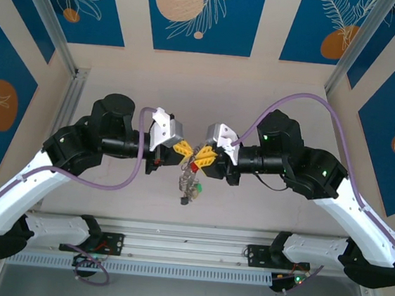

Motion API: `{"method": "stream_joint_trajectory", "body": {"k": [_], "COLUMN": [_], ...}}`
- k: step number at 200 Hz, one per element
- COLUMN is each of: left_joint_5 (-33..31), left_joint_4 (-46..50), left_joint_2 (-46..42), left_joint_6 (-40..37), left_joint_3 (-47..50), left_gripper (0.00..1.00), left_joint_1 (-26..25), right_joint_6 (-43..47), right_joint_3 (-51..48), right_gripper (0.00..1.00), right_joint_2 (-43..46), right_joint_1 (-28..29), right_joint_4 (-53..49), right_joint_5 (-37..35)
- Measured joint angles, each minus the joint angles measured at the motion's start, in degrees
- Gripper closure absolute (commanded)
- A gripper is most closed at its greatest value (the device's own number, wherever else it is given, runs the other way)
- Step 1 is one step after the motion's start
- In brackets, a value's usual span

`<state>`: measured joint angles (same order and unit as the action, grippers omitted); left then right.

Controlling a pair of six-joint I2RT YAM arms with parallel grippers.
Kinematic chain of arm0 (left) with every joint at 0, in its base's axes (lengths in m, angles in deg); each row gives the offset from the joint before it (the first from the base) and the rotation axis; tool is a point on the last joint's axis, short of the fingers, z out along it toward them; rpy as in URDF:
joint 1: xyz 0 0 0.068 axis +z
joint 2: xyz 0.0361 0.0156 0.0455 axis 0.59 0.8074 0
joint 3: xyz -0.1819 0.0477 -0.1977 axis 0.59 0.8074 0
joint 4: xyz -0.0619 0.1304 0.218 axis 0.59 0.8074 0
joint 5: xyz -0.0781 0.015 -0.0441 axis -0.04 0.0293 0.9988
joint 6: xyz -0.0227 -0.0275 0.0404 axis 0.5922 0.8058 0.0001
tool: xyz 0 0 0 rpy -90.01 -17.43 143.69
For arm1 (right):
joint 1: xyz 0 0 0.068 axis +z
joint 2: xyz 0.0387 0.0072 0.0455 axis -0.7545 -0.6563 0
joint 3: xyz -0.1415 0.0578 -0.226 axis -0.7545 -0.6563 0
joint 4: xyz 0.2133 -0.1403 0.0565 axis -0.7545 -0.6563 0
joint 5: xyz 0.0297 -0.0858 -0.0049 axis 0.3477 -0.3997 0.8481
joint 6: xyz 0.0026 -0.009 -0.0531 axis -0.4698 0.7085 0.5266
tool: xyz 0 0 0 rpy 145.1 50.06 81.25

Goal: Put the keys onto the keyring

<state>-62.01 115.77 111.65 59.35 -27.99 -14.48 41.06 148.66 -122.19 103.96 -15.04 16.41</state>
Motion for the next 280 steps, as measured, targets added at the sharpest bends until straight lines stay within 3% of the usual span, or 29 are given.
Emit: {"method": "stream_joint_trajectory", "body": {"k": [72, 134, 163, 201, 280], "left_joint_5": [0.26, 0.87, 1.05, 1.05, 3.37], "left_joint_4": [-1.53, -7.87, -11.43, -17.99, -23.15], "left_joint_2": [-0.17, -2.71, -4.22, -5.68, -7.37], "left_joint_6": [1.18, 4.52, 6.54, 9.05, 11.15], "left_joint_3": [0.61, 5.60, 8.28, 11.39, 13.60], "left_gripper": [1.00, 1.00, 1.00, 1.00, 1.00], "left_joint_1": [0.00, 0.13, 0.15, 0.13, 0.13], "right_joint_6": [-1.20, -1.77, -2.49, -3.63, -5.79], "right_joint_3": [-2.01, -4.52, -5.55, -7.23, -7.06], "right_gripper": [0.95, 0.95, 0.88, 0.69, 0.67], "right_joint_2": [0.37, 1.14, 1.68, 4.92, 6.75], "right_joint_1": [-1.07, -2.54, -2.95, -3.06, -5.14], "right_joint_4": [1.03, 3.80, 5.11, 7.76, 9.42], "right_joint_5": [-0.17, 1.14, 2.93, 3.52, 4.57]}}
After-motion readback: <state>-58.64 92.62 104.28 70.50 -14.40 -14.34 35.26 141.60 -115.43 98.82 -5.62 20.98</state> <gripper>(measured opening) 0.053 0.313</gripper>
